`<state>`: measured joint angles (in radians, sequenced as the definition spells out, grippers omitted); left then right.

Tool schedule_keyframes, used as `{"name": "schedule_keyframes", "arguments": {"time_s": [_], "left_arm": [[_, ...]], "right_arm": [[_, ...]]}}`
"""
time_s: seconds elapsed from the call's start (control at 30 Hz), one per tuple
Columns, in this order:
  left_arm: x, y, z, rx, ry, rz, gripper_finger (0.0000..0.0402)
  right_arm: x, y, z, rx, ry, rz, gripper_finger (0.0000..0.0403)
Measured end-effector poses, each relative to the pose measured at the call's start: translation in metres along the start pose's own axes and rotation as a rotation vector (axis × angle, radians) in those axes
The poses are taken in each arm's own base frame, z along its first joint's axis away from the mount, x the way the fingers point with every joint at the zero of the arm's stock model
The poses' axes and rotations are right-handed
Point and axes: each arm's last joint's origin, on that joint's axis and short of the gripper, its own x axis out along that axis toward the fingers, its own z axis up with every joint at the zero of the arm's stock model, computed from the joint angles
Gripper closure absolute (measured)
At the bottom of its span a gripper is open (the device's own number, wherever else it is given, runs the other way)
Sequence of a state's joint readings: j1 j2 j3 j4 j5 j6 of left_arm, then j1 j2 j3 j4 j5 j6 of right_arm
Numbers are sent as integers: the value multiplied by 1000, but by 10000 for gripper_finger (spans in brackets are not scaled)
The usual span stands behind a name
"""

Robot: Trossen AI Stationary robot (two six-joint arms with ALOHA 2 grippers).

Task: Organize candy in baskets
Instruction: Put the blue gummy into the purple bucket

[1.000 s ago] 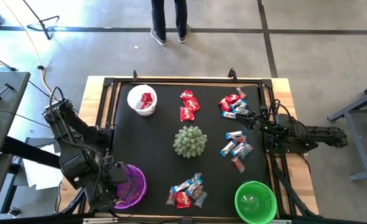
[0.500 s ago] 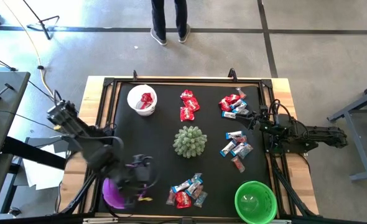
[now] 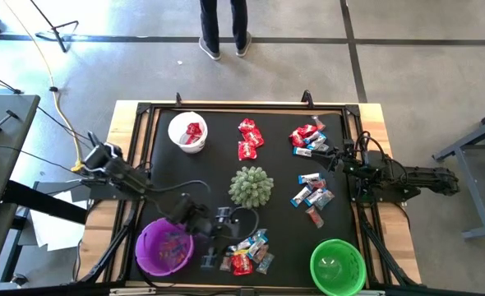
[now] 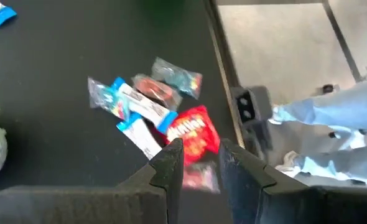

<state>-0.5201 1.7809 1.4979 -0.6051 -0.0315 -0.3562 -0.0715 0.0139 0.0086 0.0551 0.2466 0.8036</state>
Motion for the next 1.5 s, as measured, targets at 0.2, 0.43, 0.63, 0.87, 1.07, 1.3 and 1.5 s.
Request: {"name": "schedule_keyframes", "arguments": {"time_s": [0.2, 0.43, 0.63, 0.87, 1.07, 1.3, 1.5], "left_arm": [[32, 21, 8, -54, -36, 24, 314], [53, 38, 17, -139, -103, 28, 314], [55, 47, 20, -157, -115, 42, 314], [58, 49, 14, -159, -56, 59, 314], [66, 46, 11, -169, -34, 37, 314], [91, 48, 2, -175, -2, 48, 314], [109, 50, -3, -175, 4, 50, 294]], "right_arm": [[0, 0, 0, 0, 0, 0, 240], [0, 0, 0, 0, 0, 0, 240], [0, 0, 0, 0, -1, 0, 240], [0, 0, 0, 0, 0, 0, 240], [0, 0, 0, 0, 0, 0, 240], [0, 0, 0, 0, -1, 0, 240], [0, 0, 0, -1, 1, -1, 240]]}}
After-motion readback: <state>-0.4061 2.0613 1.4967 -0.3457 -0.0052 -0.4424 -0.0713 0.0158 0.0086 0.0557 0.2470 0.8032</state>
